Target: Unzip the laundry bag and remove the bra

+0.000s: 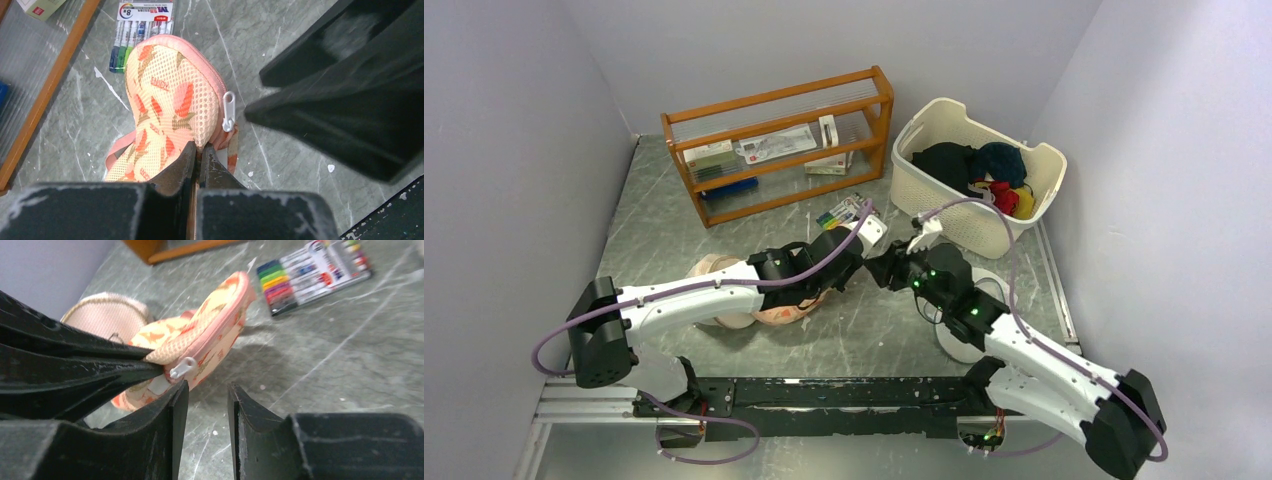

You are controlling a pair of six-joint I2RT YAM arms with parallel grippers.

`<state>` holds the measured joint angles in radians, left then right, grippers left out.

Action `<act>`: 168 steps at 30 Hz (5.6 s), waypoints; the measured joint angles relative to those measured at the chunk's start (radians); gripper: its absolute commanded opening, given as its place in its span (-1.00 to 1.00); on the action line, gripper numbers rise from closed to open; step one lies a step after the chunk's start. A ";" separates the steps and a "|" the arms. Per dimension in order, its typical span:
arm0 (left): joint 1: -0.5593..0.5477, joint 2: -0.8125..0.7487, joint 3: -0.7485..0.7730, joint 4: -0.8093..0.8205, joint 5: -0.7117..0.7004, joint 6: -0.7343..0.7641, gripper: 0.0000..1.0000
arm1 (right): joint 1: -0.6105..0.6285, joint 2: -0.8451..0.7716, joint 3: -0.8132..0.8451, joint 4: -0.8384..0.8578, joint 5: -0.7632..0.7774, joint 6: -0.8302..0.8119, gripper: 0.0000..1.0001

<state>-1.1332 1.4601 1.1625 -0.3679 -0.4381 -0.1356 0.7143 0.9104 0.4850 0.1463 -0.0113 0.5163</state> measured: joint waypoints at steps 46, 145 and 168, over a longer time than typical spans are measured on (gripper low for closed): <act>0.000 0.028 -0.001 -0.003 0.043 -0.003 -0.86 | -0.026 0.021 0.026 -0.036 -0.158 -0.109 -0.88; -0.002 -0.125 -0.309 0.103 0.200 -0.525 0.61 | -0.051 0.082 -0.105 -0.108 -0.393 -0.042 -1.00; -0.003 -0.030 -0.341 0.137 0.143 -0.471 -0.46 | -0.042 0.117 -0.063 -0.153 -0.340 -0.043 -1.00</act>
<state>-1.1358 1.4303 0.8215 -0.2310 -0.2947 -0.6064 0.6727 1.0271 0.4221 -0.0067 -0.3511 0.4728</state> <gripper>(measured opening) 0.314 0.007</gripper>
